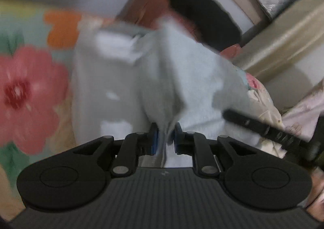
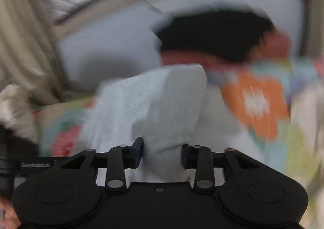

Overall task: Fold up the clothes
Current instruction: 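Lift the folded grey shirt with both grippers and carry it onto the white garment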

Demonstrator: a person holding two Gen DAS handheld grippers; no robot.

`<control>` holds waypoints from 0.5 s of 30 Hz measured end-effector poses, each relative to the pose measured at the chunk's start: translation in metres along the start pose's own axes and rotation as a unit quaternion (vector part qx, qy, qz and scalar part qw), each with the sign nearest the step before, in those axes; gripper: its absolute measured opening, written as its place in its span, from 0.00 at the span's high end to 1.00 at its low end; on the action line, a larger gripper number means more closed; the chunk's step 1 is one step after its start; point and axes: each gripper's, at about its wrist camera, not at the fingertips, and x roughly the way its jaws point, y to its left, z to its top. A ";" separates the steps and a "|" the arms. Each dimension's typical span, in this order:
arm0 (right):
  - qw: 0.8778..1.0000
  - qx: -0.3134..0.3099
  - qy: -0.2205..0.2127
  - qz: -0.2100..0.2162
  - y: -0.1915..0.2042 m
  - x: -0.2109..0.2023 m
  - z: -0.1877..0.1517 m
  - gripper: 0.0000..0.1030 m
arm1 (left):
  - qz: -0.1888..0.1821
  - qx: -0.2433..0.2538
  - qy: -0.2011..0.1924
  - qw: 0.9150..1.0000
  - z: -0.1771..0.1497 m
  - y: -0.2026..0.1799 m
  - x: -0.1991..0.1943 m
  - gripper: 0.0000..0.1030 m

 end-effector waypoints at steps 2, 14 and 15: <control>0.997 0.050 -0.050 0.007 -0.011 -0.017 -0.024 0.49 | -0.011 -0.001 -0.002 1.000 0.005 0.000 0.000 0.83; 0.992 0.059 -0.113 0.005 0.003 -0.062 -0.091 0.71 | -0.075 0.047 -0.038 0.995 0.021 0.000 0.021 0.81; 0.992 0.037 -0.117 -0.006 0.008 -0.063 -0.080 0.76 | -0.077 0.069 -0.070 0.992 0.019 -0.010 0.011 0.83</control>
